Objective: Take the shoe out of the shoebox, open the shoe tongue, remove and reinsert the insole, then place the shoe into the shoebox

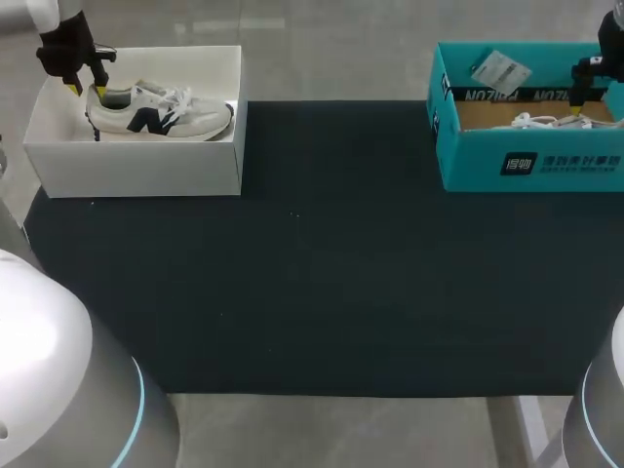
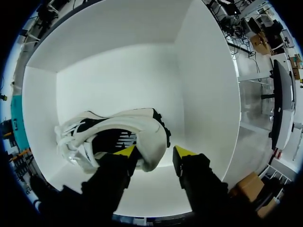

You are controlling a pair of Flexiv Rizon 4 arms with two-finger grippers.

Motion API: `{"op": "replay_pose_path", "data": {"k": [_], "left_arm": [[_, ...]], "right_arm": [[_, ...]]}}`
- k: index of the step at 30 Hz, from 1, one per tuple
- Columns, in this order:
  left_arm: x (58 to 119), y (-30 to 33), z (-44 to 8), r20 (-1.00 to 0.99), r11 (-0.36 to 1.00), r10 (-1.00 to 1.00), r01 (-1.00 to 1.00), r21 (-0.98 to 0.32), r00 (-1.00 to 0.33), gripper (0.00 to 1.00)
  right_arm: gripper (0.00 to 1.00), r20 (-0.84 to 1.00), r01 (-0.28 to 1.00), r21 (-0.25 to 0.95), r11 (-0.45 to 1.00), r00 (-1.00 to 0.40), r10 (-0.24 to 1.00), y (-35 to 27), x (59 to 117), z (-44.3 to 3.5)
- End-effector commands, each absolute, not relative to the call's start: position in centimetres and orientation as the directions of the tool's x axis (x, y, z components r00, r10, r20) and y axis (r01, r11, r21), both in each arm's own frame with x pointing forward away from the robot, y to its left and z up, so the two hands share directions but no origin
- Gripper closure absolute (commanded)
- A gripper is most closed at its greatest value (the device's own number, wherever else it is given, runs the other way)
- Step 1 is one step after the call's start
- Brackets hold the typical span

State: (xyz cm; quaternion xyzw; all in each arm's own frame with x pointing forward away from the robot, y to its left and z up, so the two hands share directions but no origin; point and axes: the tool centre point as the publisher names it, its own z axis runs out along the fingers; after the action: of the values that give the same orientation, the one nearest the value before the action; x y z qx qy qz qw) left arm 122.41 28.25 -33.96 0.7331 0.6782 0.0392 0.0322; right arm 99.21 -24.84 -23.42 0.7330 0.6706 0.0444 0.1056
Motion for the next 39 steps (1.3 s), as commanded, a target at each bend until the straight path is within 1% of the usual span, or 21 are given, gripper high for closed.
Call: {"op": "replay_pose_path", "data": {"k": [1, 9, 21, 29, 32, 33, 34, 36, 37, 38, 39], "left_arm": [[123.5, 28.6, -34.4, 0.005, -0.094, 0.996, 0.995, 0.033, 0.094, 0.53], [123.7, 28.8, -36.2, -0.003, -0.134, 0.991, 0.991, 0.003, 0.134, 0.52], [124.4, 29.3, -38.6, -0.019, -0.130, 0.991, 0.991, -0.039, 0.129, 0.52], [124.4, 29.7, -39.7, -0.011, -0.125, 0.992, 0.990, -0.071, 0.124, 0.54], [124.3, 29.8, -40.0, -0.009, -0.127, 0.992, 0.989, -0.080, 0.127, 0.56], [124.3, 29.8, -40.0, -0.008, -0.127, 0.992, 0.989, -0.081, 0.127, 0.59], [124.2, 29.8, -40.0, -0.008, -0.127, 0.992, 0.988, -0.083, 0.127, 0.64], [124.1, 29.9, -39.8, -0.009, -0.126, 0.992, 0.989, -0.082, 0.126, 0.82], [124.1, 29.9, -39.7, -0.009, -0.126, 0.992, 0.989, -0.081, 0.125, 0.86], [124.0, 29.9, -39.6, -0.010, -0.126, 0.992, 0.989, -0.081, 0.126, 1.00], [124.0, 29.9, -39.5, -0.011, -0.127, 0.992, 0.989, -0.081, 0.127, 1.00]], "right_arm": [[0.00, -0.077, 0.973, 0.216, -0.079, 0.098, 0.992, -24.8, 99.1, -23.4], [0.00, -0.077, 0.973, 0.216, -0.079, 0.098, 0.992, -24.8, 99.1, -23.4], [0.00, -0.077, 0.973, 0.216, -0.079, 0.098, 0.992, -24.8, 99.1, -23.4], [0.00, -0.077, 0.973, 0.216, -0.079, 0.098, 0.992, -24.8, 99.1, -23.4], [0.00, -0.077, 0.973, 0.216, -0.079, 0.098, 0.992, -24.8, 99.1, -23.4], [0.00, -0.077, 0.973, 0.216, -0.079, 0.098, 0.992, -24.8, 99.1, -23.4], [0.00, -0.077, 0.973, 0.216, -0.079, 0.098, 0.992, -24.8, 99.1, -23.4], [0.00, -0.077, 0.973, 0.216, -0.079, 0.098, 0.992, -24.8, 99.1, -23.4], [0.00, -0.077, 0.973, 0.216, -0.079, 0.098, 0.992, -24.8, 99.1, -23.4], [0.00, -0.077, 0.973, 0.216, -0.079, 0.098, 0.992, -24.8, 99.1, -23.4], [0.00, -0.077, 0.973, 0.216, -0.079, 0.098, 0.992, -24.8, 99.1, -23.4]]}}
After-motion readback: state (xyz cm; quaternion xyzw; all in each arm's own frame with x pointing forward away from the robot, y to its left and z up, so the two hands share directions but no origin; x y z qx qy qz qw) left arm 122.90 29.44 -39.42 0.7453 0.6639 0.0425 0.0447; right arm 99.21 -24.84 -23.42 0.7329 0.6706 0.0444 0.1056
